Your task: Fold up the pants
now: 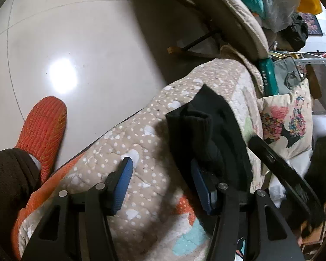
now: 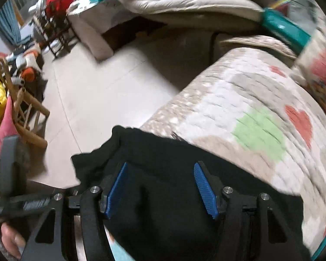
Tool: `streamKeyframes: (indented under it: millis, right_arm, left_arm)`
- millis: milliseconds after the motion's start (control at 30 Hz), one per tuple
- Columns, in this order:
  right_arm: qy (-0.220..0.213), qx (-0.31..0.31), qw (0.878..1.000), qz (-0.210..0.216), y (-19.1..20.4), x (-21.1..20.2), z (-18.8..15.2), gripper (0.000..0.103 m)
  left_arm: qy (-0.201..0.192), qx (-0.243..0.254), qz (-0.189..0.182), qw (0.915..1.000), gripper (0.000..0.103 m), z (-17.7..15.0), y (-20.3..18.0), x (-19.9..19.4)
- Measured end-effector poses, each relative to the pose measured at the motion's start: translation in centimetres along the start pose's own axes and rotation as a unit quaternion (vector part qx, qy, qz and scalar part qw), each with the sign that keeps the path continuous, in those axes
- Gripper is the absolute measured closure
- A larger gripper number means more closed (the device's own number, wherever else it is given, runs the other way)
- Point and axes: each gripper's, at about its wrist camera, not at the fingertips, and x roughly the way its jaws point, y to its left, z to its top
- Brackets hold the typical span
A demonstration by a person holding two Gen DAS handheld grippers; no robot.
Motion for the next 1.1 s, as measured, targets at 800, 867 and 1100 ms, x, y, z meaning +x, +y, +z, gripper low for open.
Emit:
streamKeyframes:
  millis: [800, 867, 1100]
  right_arm:
    - [0.105, -0.102, 0.989, 0.022, 4.6, 8.0, 4.5, 0.072]
    - [0.082, -0.09, 0.992, 0.023, 3.8, 6.3, 4.4, 0.074]
    - [-0.004, -0.036, 0.999, 0.023, 1.1, -0.6, 2.7, 0.074]
  left_arm:
    - [0.023, 0.066, -0.062, 0.9957, 0.098, 0.6, -3.7, 2.0]
    - [0.022, 0.079, -0.083, 0.9932, 0.098, 0.3, -4.9, 1.4]
    - [0.033, 0.129, -0.141, 0.981, 0.099, -1.6, -8.6, 1.1]
